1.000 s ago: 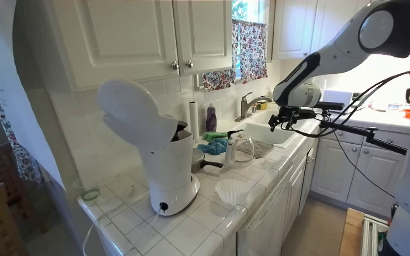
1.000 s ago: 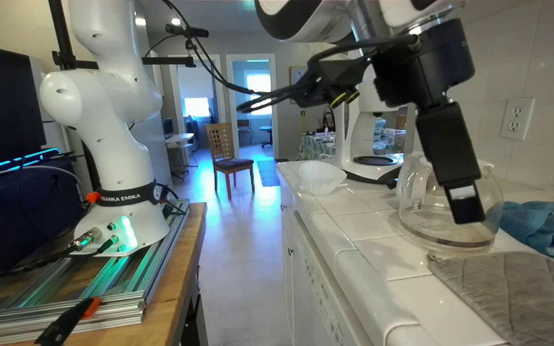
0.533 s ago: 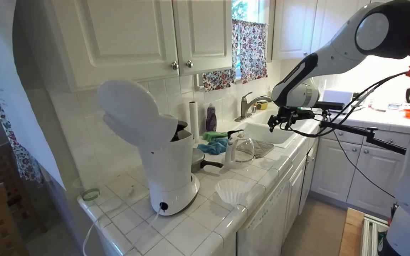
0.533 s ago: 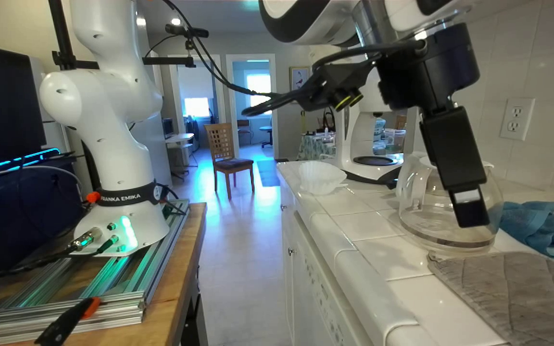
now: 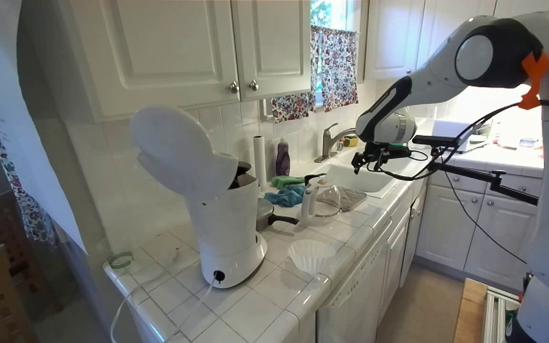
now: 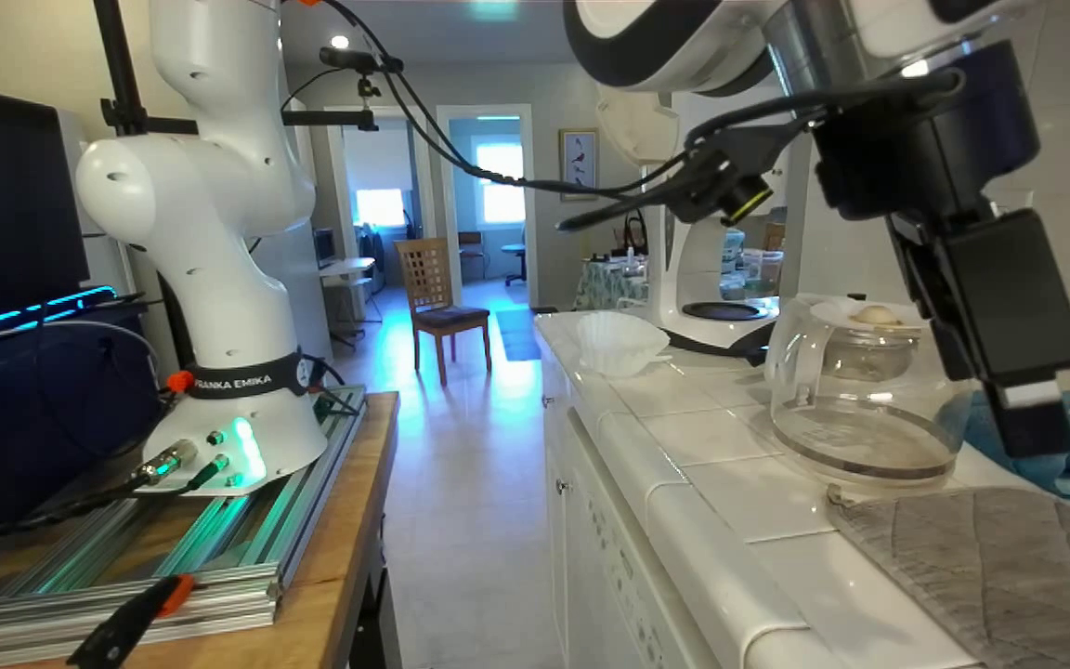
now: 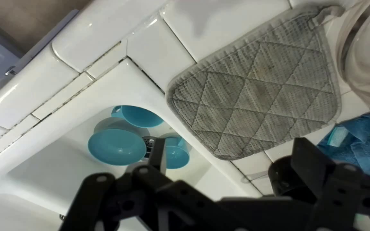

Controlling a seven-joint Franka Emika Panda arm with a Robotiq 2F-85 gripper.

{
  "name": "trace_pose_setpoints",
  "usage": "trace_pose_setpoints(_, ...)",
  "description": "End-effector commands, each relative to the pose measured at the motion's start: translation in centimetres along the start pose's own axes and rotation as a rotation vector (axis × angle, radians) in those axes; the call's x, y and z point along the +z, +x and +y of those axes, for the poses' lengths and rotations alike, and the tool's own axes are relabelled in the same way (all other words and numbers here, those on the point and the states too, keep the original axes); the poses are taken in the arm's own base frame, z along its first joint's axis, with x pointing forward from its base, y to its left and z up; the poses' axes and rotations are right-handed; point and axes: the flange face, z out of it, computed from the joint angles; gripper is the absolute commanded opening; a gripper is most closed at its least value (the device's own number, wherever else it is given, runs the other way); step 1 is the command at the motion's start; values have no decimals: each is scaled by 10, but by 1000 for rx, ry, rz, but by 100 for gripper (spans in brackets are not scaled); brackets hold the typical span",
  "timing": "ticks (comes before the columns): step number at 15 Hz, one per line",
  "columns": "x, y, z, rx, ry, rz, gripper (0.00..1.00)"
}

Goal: Use the grey mat to pick up the coffee pot

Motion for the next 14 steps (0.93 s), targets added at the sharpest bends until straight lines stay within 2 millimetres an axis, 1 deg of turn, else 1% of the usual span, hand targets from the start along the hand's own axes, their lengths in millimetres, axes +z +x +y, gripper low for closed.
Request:
trace_pose_setpoints(1, 32, 25, -7, -23, 76, -48, 100)
trace_pose_setpoints(5, 64, 33, -7, -38, 142, -117, 100)
trace_pose_setpoints(9, 94, 37, -4, -100, 125, -159, 100)
trace_pose_setpoints(11, 107, 38, -6, -133, 127, -164, 100)
trace_pose_setpoints(14, 120, 44, -12, -170, 145, -156, 100)
